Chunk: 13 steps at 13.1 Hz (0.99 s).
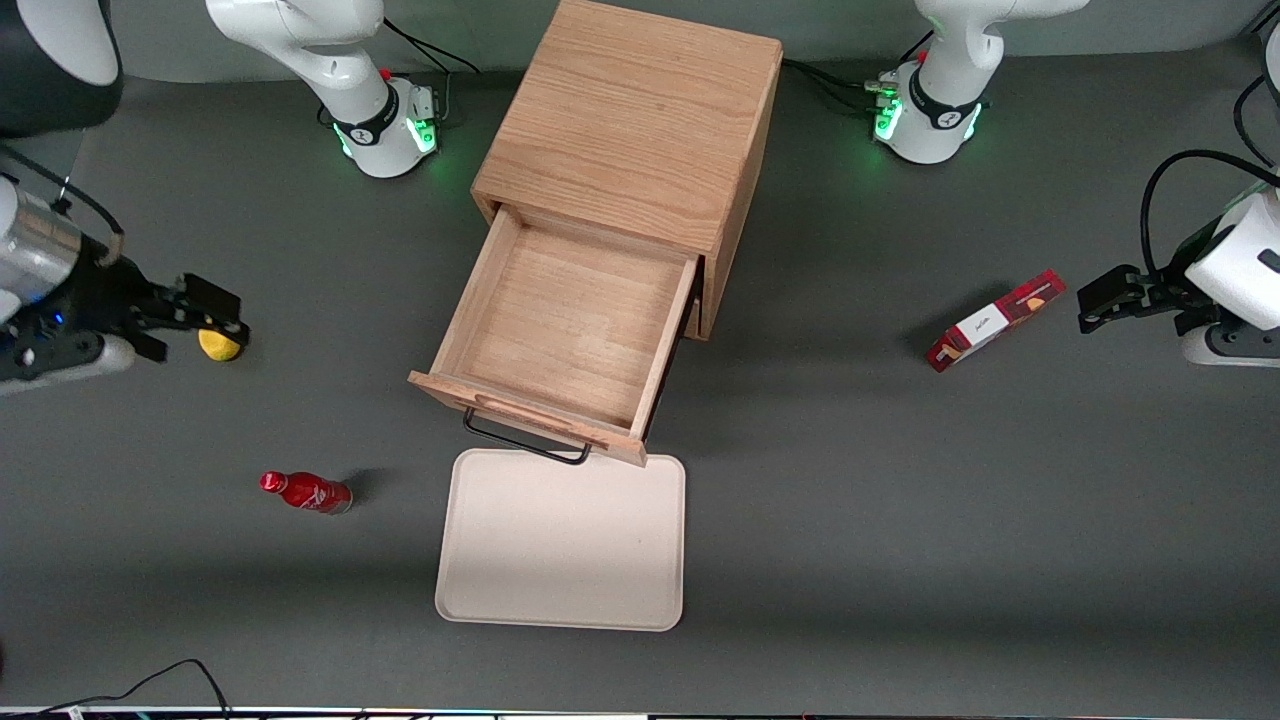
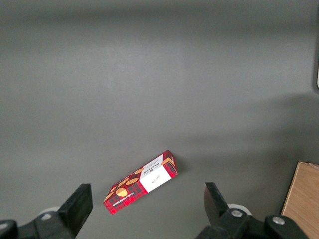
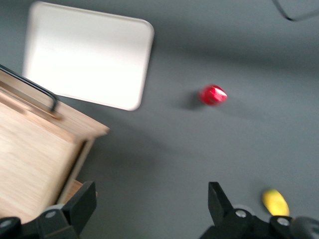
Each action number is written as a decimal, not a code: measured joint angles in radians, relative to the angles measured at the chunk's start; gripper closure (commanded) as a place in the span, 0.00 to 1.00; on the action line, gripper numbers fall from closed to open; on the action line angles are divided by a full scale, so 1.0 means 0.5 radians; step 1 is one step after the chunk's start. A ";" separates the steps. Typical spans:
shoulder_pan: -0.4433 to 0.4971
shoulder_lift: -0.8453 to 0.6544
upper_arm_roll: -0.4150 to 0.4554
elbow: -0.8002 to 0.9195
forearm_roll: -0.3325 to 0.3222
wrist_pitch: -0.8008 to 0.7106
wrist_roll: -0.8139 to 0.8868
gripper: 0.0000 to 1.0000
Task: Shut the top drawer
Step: 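Move the right gripper toward the black handle of the open drawer, then position the right gripper against the drawer front beside the black handle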
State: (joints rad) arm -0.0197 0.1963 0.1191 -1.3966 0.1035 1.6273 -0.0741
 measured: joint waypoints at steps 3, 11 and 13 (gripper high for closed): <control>-0.016 0.346 0.160 0.369 0.057 0.094 -0.056 0.00; -0.004 0.825 0.606 0.604 0.064 0.564 -0.104 0.00; 0.042 0.902 0.646 0.620 0.064 0.561 -0.259 0.00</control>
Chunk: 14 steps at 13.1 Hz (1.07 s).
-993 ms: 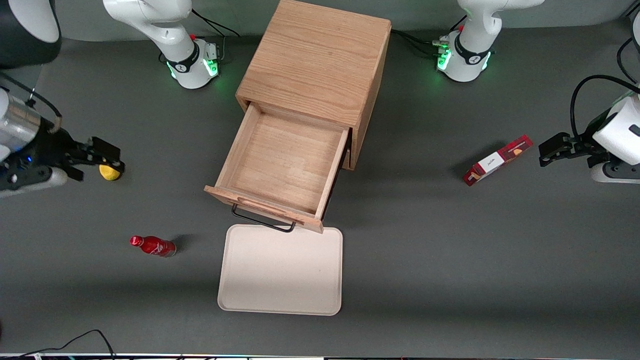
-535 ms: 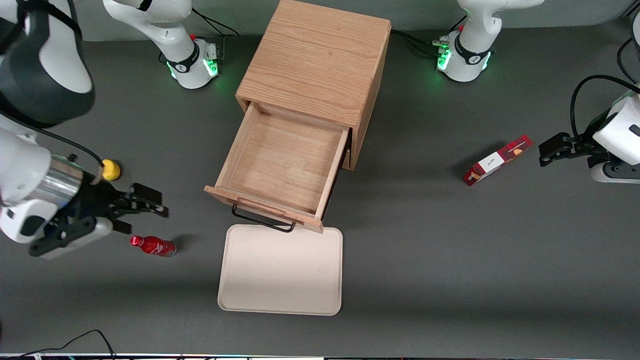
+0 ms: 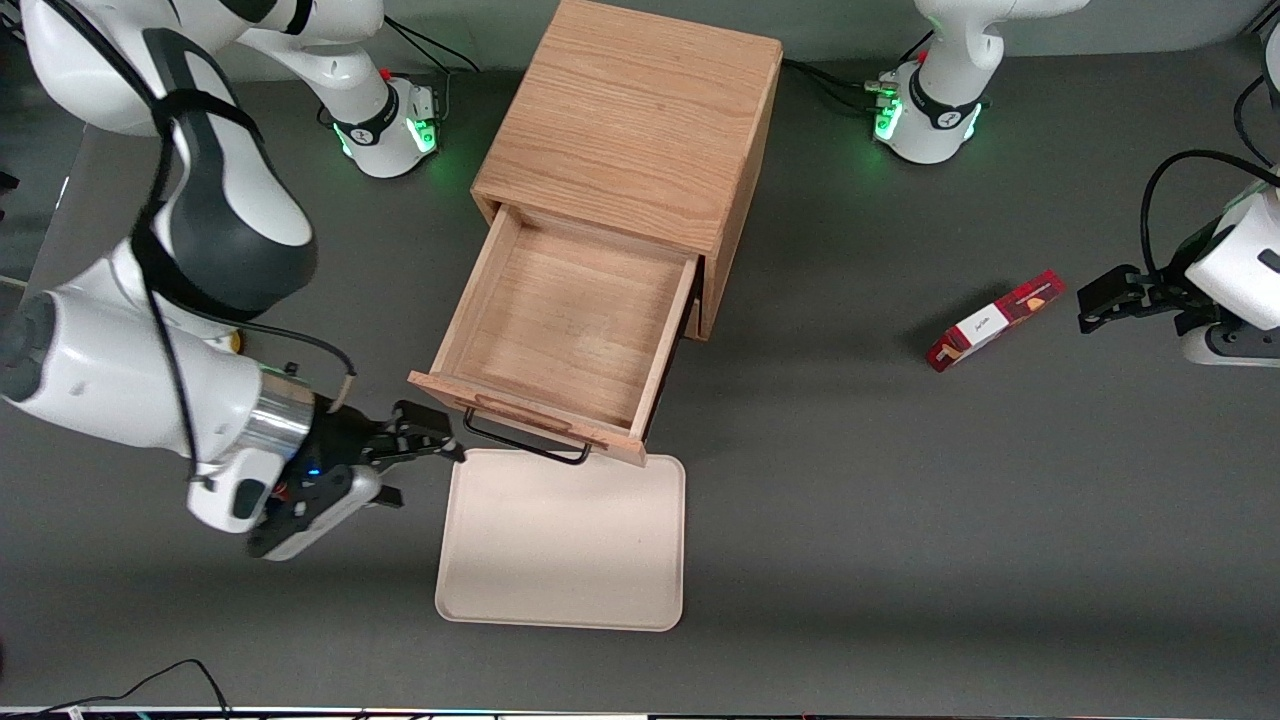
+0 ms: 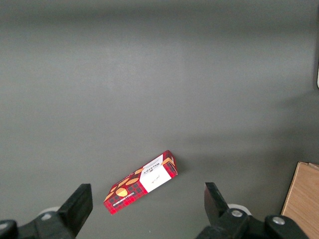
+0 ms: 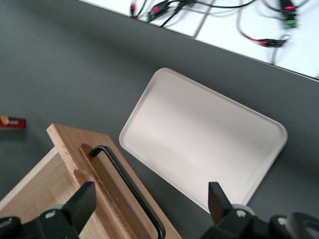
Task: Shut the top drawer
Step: 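Position the right gripper against the drawer front beside the black handle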
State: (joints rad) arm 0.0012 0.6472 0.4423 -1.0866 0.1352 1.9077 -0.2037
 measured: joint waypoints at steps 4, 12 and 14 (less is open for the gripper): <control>0.051 0.151 0.001 0.002 -0.011 -0.013 -0.363 0.00; 0.131 0.241 0.002 -0.011 -0.143 -0.052 -0.543 0.00; 0.129 0.241 0.000 -0.030 -0.154 -0.053 -0.572 0.00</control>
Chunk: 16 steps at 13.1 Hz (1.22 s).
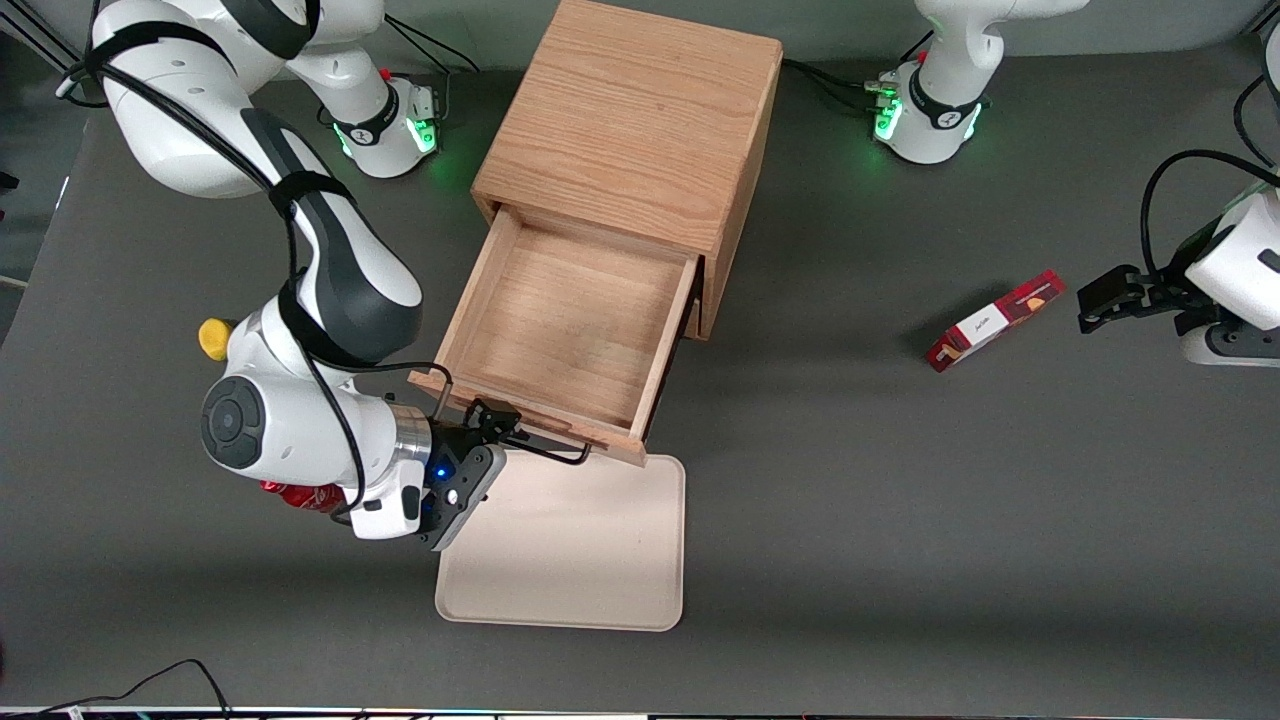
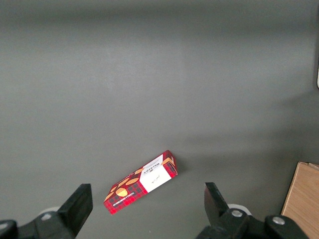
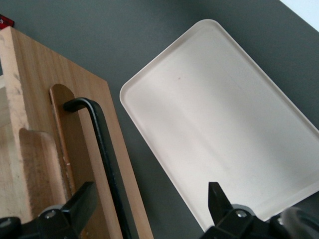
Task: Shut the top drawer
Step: 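Position the right gripper against the drawer front beside the black handle, then push the open drawer into the wooden cabinet with the right gripper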
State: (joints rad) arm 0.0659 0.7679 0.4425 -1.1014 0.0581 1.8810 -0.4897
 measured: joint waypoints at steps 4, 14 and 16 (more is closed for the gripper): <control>0.000 0.001 -0.001 -0.034 -0.011 -0.001 -0.014 0.00; -0.008 0.001 -0.010 -0.098 -0.046 -0.001 -0.067 0.00; -0.008 0.002 -0.010 -0.110 -0.051 -0.001 -0.068 0.00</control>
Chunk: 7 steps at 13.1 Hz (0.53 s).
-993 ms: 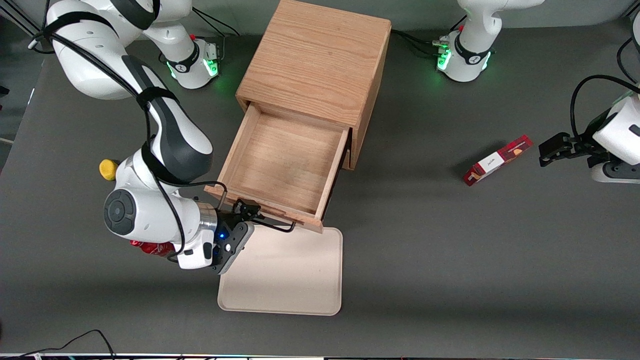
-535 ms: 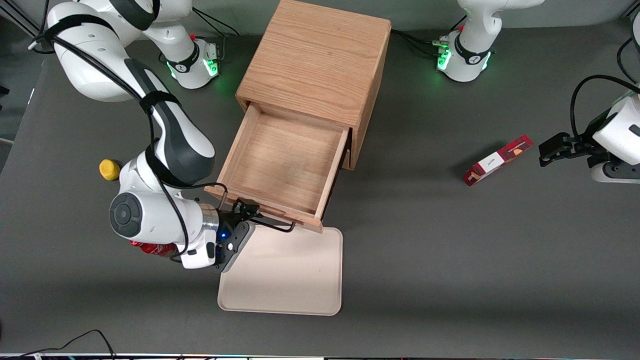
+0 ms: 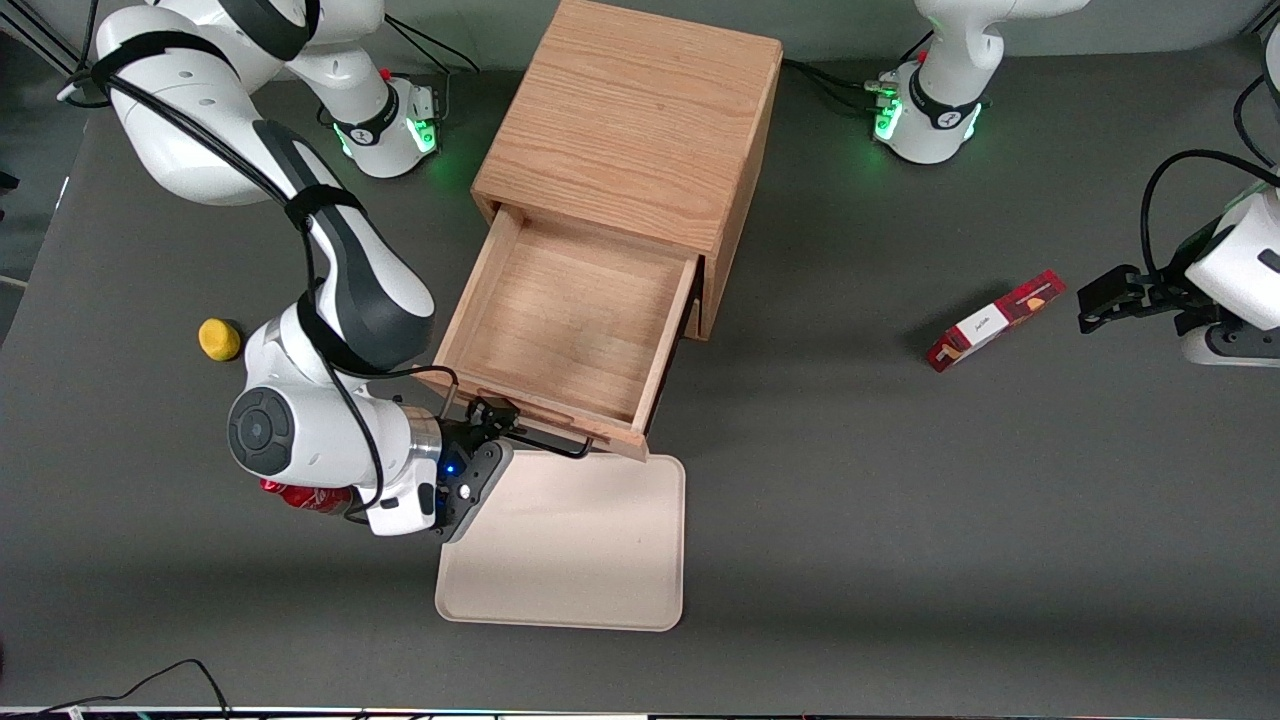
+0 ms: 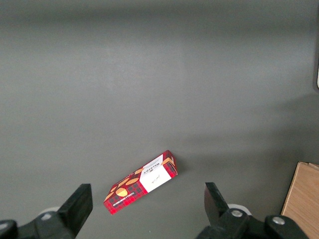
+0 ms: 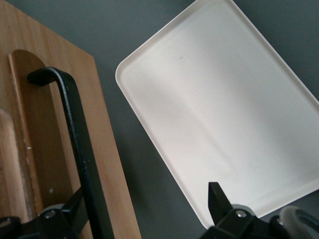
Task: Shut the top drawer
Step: 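Push the open drawer into the wooden cabinet with the right gripper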
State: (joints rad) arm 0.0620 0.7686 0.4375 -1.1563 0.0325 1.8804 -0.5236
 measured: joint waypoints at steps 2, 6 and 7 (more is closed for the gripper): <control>0.000 0.000 0.000 -0.017 -0.017 0.001 0.000 0.00; 0.021 -0.001 0.002 -0.031 -0.024 0.001 0.001 0.00; 0.030 -0.004 0.003 -0.036 -0.024 0.001 0.002 0.00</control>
State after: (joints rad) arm 0.0773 0.7667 0.4391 -1.1740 0.0205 1.8807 -0.5228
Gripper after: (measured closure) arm 0.000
